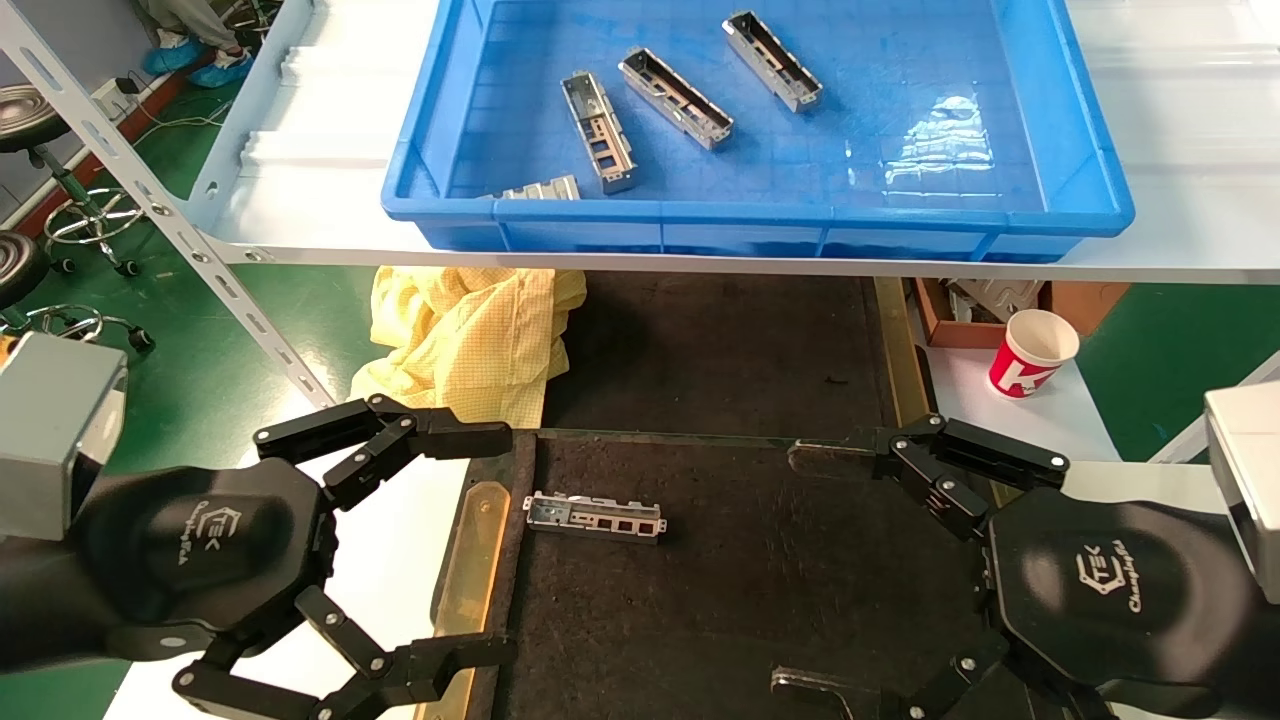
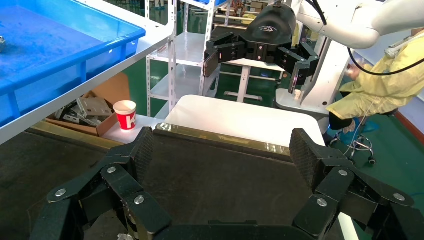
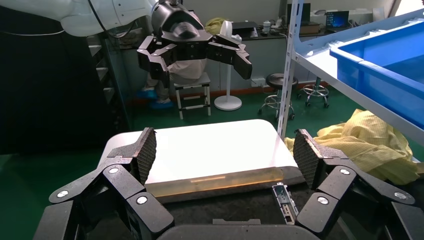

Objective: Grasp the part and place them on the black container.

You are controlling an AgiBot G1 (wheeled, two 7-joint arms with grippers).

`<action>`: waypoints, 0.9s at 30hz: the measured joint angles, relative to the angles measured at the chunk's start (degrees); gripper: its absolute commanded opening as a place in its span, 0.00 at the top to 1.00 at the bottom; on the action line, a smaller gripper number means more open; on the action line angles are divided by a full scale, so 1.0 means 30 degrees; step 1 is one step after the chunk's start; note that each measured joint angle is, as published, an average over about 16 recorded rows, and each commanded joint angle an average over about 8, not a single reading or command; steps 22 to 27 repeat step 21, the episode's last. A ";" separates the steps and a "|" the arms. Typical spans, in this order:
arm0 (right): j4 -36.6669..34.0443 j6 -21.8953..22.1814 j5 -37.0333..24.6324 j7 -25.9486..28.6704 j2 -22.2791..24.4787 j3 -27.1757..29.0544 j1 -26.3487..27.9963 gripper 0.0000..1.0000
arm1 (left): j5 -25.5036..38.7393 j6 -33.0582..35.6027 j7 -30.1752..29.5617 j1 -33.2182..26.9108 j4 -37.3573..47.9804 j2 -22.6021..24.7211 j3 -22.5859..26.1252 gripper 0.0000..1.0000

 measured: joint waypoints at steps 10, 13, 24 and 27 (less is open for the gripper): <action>-0.0014 0.0001 -0.0010 -0.0004 -0.0010 -0.0013 0.0009 0.00 | 0.0000 0.0000 0.0000 0.0000 0.0000 0.0000 0.0000 0.00; -0.0017 0.0001 -0.0013 -0.0005 -0.0012 -0.0015 0.0010 0.00 | 0.0000 0.0000 0.0000 0.0000 0.0000 0.0000 0.0000 0.00; -0.0021 0.0001 -0.0015 -0.0005 -0.0015 -0.0018 0.0011 0.00 | 0.0000 0.0000 0.0000 0.0000 0.0000 0.0000 0.0000 0.00; -0.0021 0.0001 -0.0015 -0.0005 -0.0015 -0.0018 0.0011 0.00 | 0.0000 0.0000 0.0000 0.0000 0.0000 0.0000 0.0000 0.00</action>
